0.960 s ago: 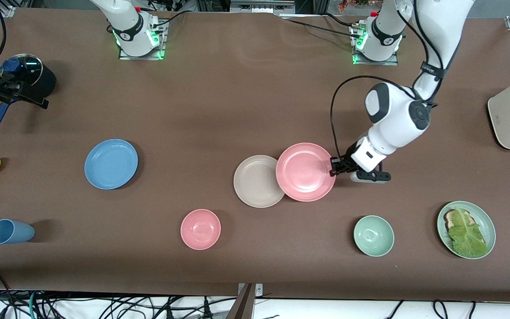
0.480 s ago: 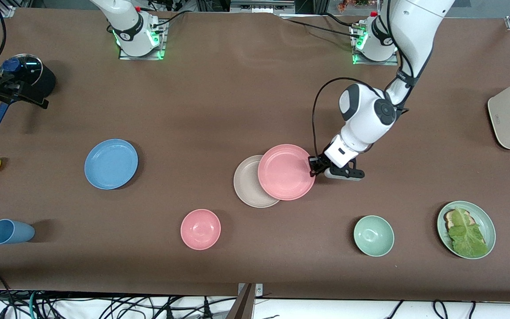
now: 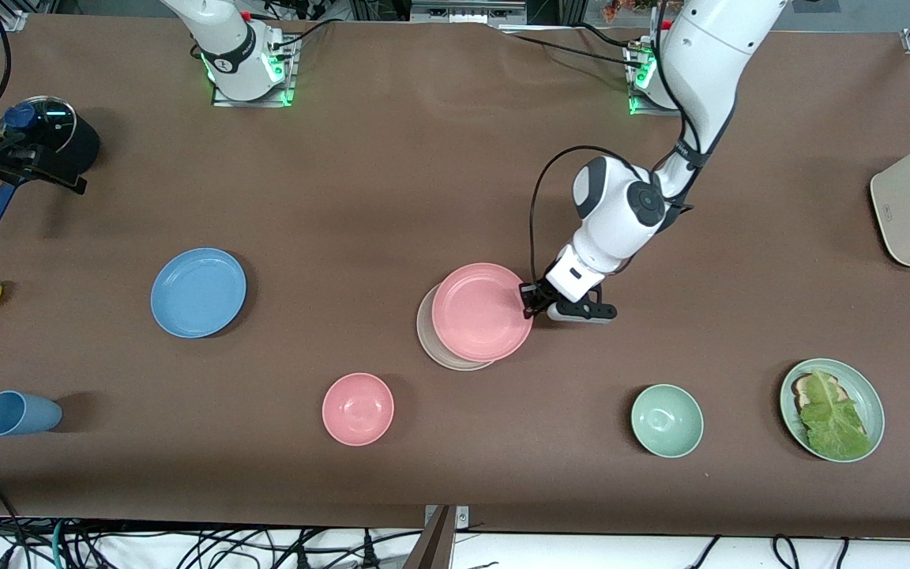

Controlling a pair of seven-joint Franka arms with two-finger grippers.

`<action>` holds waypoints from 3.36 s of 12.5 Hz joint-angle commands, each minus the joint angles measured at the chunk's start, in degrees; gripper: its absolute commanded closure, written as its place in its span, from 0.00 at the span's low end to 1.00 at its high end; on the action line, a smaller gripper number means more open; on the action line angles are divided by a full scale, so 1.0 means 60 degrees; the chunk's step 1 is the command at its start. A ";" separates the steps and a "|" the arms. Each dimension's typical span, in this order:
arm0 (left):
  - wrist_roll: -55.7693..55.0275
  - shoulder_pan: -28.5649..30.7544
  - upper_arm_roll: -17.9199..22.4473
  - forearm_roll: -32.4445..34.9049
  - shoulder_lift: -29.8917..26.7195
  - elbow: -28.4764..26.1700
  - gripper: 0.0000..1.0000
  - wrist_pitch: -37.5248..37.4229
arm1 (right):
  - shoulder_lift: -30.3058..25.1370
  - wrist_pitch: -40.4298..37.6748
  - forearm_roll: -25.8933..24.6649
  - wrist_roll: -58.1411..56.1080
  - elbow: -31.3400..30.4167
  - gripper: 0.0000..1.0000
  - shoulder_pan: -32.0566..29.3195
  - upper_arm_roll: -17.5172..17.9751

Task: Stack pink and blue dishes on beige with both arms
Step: 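Carry the pink plate with the left gripper onto the beige plate, then release the pink plate with the left gripper while the right gripper reaches the blue plate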

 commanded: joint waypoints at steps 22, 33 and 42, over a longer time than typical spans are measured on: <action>-0.0606 0.0598 0.0880 0.2543 -0.1289 0.1118 0.00 -0.4243 | 0.0033 -0.0049 0.0091 0.0149 -0.0039 0.00 -0.0004 -0.0111; 0.1574 0.2472 0.0880 0.4392 -0.3047 0.2744 0.00 -0.9634 | 0.3033 0.2425 0.0848 -0.1386 -0.1401 0.00 -0.0836 -0.0551; 0.2545 0.4055 0.0909 0.4685 -0.4087 0.3668 0.00 -1.1995 | 0.5804 0.4565 0.3914 -0.5197 -0.1343 0.01 -0.2450 -0.0536</action>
